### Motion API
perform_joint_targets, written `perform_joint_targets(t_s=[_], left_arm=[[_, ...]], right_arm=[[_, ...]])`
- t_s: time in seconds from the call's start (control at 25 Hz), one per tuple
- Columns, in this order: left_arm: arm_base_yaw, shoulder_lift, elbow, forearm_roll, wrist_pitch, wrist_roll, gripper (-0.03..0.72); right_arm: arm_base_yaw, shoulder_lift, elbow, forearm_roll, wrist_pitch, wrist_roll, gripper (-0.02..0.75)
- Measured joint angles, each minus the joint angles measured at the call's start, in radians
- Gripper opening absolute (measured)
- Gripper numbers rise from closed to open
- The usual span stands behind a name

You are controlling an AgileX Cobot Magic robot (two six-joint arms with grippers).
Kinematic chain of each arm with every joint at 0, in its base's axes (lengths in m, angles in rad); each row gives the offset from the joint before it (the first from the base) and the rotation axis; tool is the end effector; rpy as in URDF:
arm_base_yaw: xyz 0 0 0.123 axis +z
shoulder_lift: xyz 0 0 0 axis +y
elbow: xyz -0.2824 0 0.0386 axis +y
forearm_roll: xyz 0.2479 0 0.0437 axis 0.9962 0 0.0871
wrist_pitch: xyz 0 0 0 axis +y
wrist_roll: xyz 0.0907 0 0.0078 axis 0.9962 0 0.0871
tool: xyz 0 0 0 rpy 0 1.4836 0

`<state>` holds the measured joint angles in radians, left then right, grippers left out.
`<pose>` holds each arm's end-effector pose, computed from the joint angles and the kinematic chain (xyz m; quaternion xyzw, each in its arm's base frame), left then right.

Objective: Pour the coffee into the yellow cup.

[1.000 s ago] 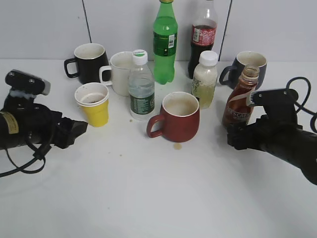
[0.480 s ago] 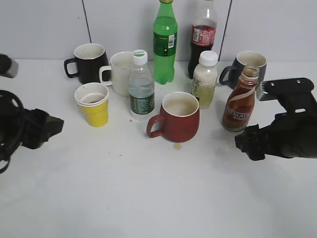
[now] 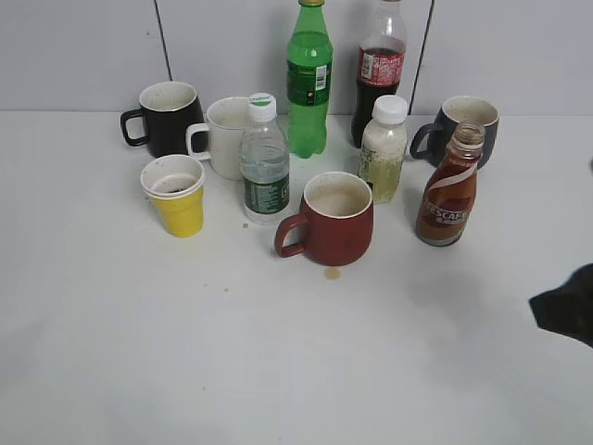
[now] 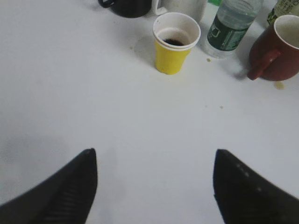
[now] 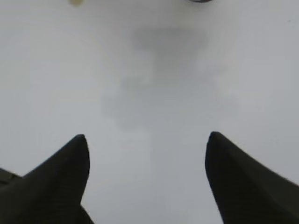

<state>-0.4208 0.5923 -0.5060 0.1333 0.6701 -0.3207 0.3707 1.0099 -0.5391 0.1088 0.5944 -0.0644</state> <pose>0.1029 -0.0378 0.2788 0.0739 0.8955 -0.1016 0.4269 0.1602 0.0682 0.2339 -0.1727 0.9399 0.0863 0.2818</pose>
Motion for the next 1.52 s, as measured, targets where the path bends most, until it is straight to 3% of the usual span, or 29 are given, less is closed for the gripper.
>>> perform_joint_targets(t_s=[0.16, 0.24, 0.48, 0.64, 1.52], left_arm=[[0.000, -0.159, -0.008, -0.050, 0.118, 0.035, 0.580], [0.000, -0.306, -0.034, -0.117, 0.197, 0.152, 0.564], [0.000, -0.384, -0.049, -0.144, 0.361, 0.217, 0.524], [0.000, -0.387, -0.040, -0.143, 0.390, 0.264, 0.502], [0.000, -0.387, -0.030, -0.140, 0.384, 0.284, 0.468]], right_arm=[[0.001, -0.257, 0.000, -0.028, 0.171, -0.001, 0.577], [0.001, -0.372, -0.001, -0.031, 0.230, -0.001, 0.577], [0.001, -0.654, -0.001, -0.046, 0.403, -0.001, 0.577], [0.001, -0.777, 0.020, -0.056, 0.432, -0.001, 0.578], [0.001, -0.822, 0.025, -0.061, 0.439, -0.002, 0.575]])
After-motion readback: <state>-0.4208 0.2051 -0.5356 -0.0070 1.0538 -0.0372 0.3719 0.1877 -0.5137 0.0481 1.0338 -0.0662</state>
